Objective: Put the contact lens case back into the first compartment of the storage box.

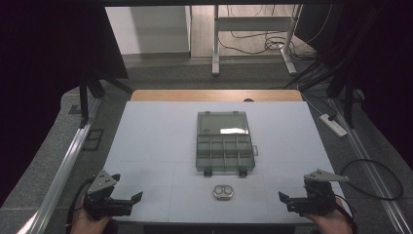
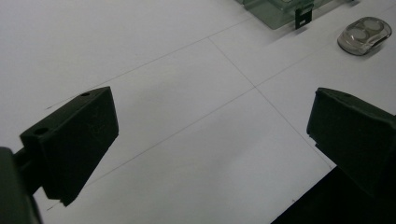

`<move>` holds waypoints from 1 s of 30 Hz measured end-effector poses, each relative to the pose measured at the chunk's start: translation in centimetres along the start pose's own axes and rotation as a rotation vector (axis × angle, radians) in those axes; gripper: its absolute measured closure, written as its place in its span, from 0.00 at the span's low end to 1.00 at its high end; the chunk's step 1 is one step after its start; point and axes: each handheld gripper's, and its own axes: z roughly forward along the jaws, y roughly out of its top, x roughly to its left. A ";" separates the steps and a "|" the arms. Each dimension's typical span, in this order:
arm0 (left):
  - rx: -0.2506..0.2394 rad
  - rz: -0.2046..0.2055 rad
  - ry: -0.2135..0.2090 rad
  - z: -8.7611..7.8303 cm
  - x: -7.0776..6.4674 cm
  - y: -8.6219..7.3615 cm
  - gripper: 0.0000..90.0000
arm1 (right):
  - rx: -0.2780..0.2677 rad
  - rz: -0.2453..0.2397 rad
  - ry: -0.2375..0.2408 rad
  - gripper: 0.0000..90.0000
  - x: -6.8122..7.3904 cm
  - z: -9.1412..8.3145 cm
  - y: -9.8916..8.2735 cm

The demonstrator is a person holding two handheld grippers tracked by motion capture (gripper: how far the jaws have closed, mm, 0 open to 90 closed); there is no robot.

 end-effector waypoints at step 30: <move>-0.008 -0.006 0.001 -0.1 0.1 -0.1 0.03 | 0.012 -0.084 0.069 0.00 0.7 0.3 0.3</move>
